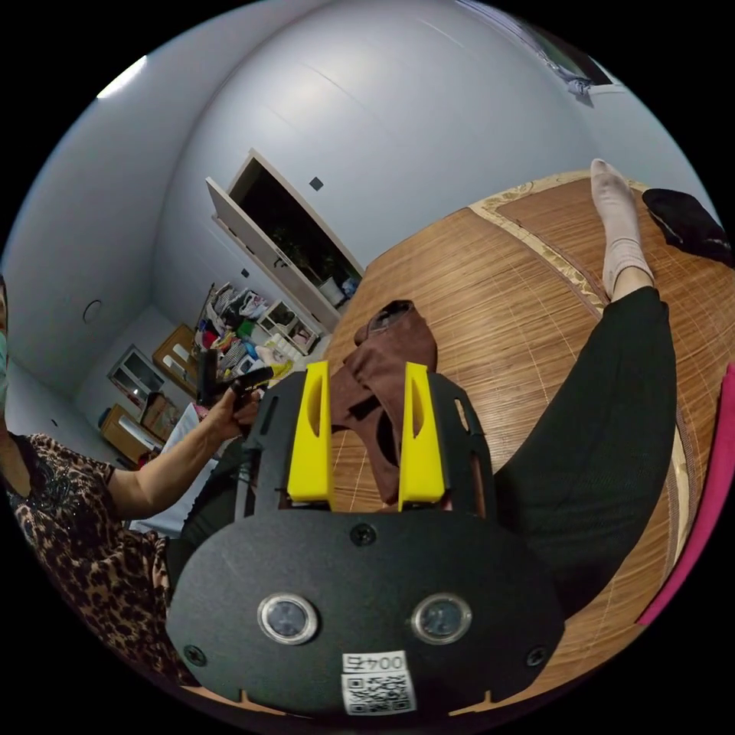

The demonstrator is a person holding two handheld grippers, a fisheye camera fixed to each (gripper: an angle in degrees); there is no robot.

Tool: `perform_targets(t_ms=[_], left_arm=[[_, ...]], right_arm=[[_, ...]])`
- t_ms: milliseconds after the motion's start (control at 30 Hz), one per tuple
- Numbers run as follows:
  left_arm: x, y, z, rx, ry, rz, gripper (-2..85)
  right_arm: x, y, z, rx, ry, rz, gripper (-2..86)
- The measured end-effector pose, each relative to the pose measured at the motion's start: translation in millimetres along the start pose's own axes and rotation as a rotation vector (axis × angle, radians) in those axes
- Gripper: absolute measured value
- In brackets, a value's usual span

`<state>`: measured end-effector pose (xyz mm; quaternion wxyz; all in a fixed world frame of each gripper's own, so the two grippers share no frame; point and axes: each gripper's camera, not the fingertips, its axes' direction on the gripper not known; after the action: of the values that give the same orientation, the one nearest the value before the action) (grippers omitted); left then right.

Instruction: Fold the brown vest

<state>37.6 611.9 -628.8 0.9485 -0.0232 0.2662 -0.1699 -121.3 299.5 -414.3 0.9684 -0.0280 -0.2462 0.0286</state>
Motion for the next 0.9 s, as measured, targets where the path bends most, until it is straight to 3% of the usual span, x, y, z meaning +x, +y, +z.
perform_targets(t_ms=[167,400,567,733,900], left_arm=[[10.1,39.7,47.4,-0.124,-0.021,0.016,12.1],[20.1,35.9,70.2,-0.092,-0.178,0.061,13.3],[-29.0,15.8,68.9,-0.055,-0.316,-0.130,14.5],[-59.9,14.6,88.2,-0.083,-0.322,-0.246,16.9],[-48.8,10.8,108.7,-0.124,-0.369,-0.153,9.1]], right_arm=[[-15.1,-3.9,30.1,-0.082,0.062,-0.017,13.8],[-45.9,-5.6,92.0,-0.311,0.171,-0.120,14.2],[-58.4,-2.8,131.4,-0.414,0.194,-0.149,15.7],[-56.4,-2.2,155.9,-0.472,0.280,-0.085,16.0],[-59.1,5.2,188.2,-0.601,0.295,-0.093,15.8]])
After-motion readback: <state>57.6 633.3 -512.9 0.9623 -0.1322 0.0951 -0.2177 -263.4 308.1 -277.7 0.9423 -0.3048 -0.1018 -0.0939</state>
